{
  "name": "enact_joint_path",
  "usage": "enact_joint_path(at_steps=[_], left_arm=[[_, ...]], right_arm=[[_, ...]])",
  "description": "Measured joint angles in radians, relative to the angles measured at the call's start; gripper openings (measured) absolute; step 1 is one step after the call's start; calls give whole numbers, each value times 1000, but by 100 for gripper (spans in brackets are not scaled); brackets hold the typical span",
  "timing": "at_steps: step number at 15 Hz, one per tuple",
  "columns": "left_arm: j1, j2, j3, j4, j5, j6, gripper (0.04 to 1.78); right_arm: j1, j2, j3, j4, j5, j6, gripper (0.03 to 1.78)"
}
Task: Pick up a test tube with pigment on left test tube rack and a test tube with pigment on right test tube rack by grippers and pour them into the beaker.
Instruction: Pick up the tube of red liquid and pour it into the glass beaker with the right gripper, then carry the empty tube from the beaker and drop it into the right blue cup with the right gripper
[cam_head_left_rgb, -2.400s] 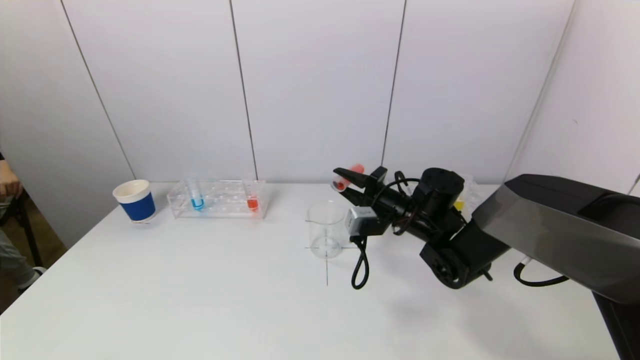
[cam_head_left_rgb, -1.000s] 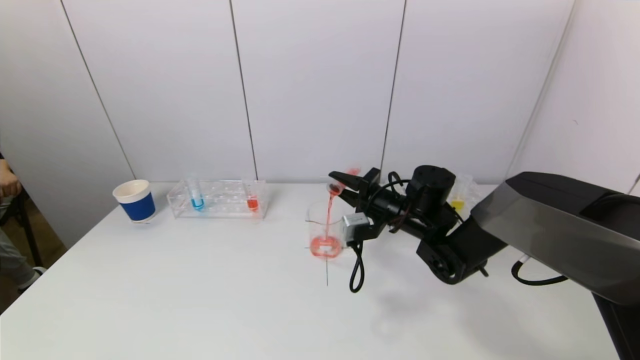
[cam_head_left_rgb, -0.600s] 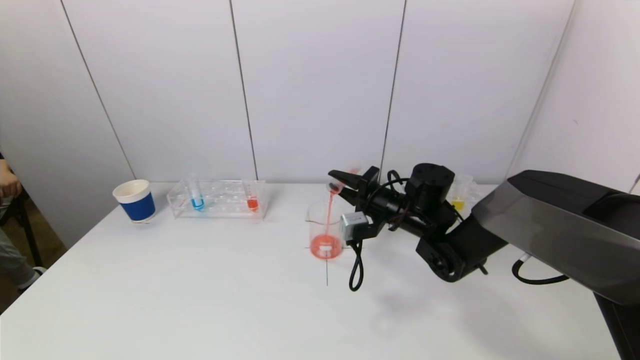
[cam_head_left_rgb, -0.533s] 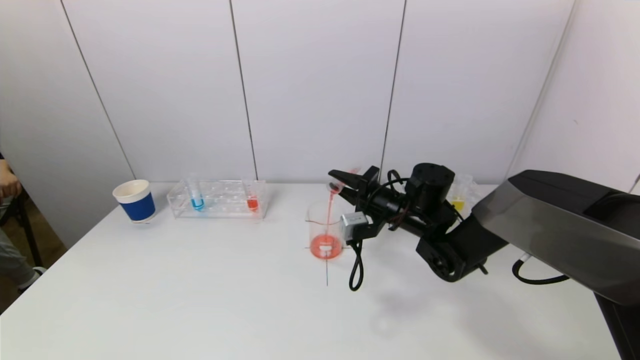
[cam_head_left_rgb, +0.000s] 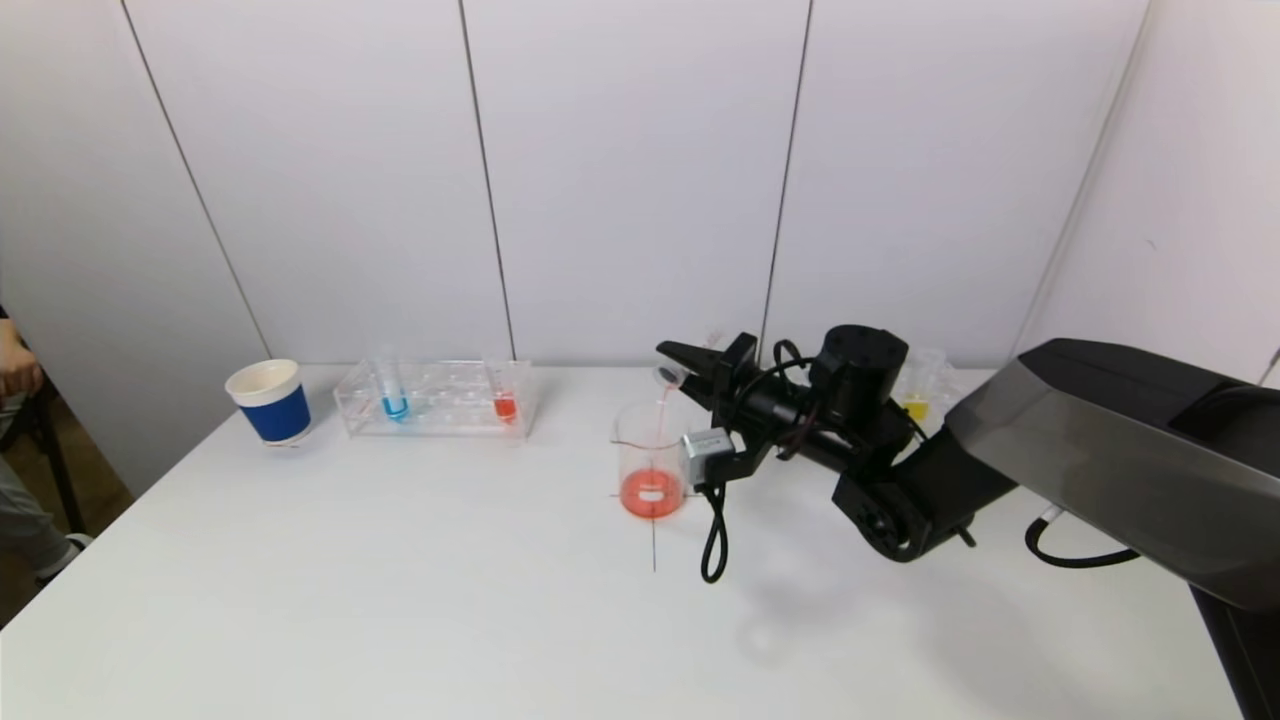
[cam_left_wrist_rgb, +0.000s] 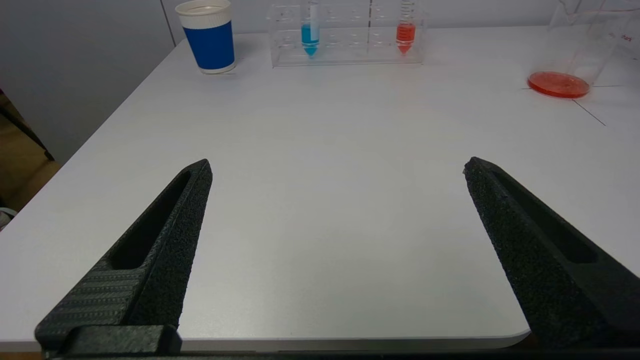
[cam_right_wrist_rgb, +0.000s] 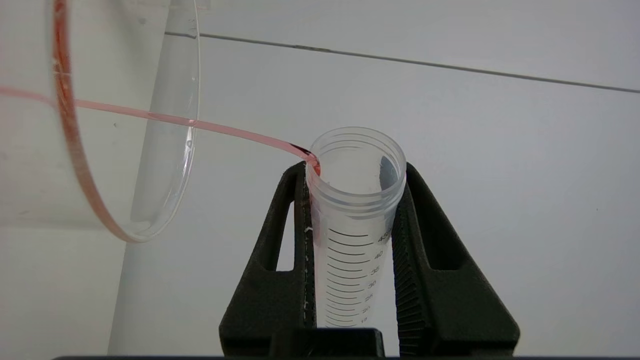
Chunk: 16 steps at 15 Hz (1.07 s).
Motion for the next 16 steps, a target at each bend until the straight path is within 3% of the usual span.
enact_joint_path(at_steps=[6,16], left_arm=[[0,0,0,0,0,0,176],[0,0,0,0,0,0,176]], right_arm=[[3,-6,-1,8,-17,-54,49],[12,-9,0,9,-24,-64,49]])
